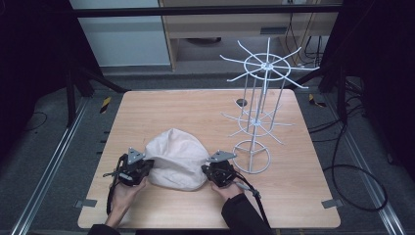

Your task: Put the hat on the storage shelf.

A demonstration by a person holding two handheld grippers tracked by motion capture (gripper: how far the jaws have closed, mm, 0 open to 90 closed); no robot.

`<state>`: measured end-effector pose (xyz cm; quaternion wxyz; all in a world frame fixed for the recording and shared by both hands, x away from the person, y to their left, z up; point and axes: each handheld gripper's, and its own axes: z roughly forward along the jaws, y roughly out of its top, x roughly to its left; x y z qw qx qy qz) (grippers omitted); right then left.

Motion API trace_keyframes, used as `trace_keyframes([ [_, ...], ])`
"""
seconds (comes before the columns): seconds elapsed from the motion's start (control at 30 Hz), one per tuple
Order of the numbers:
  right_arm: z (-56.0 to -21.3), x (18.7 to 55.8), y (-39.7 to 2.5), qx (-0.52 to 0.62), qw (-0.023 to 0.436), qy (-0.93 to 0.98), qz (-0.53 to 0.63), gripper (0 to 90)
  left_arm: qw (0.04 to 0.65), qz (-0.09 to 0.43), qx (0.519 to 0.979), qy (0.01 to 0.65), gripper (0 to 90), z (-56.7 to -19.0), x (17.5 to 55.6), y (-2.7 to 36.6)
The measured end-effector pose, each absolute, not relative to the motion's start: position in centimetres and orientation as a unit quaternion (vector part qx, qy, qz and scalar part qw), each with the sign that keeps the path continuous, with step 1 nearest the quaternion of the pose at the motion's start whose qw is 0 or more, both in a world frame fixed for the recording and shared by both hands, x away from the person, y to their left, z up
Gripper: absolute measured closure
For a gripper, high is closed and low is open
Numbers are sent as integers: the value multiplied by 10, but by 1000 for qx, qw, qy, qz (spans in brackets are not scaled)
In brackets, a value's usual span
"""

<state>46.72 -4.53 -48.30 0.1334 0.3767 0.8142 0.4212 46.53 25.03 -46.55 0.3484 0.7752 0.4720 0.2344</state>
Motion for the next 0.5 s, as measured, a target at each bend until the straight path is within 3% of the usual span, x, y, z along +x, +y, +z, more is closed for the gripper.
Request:
trace_keyframes([
  [0.5,-487,449,-33,359,116,814,442,900,342,248,769,480,900,-470,494,240],
])
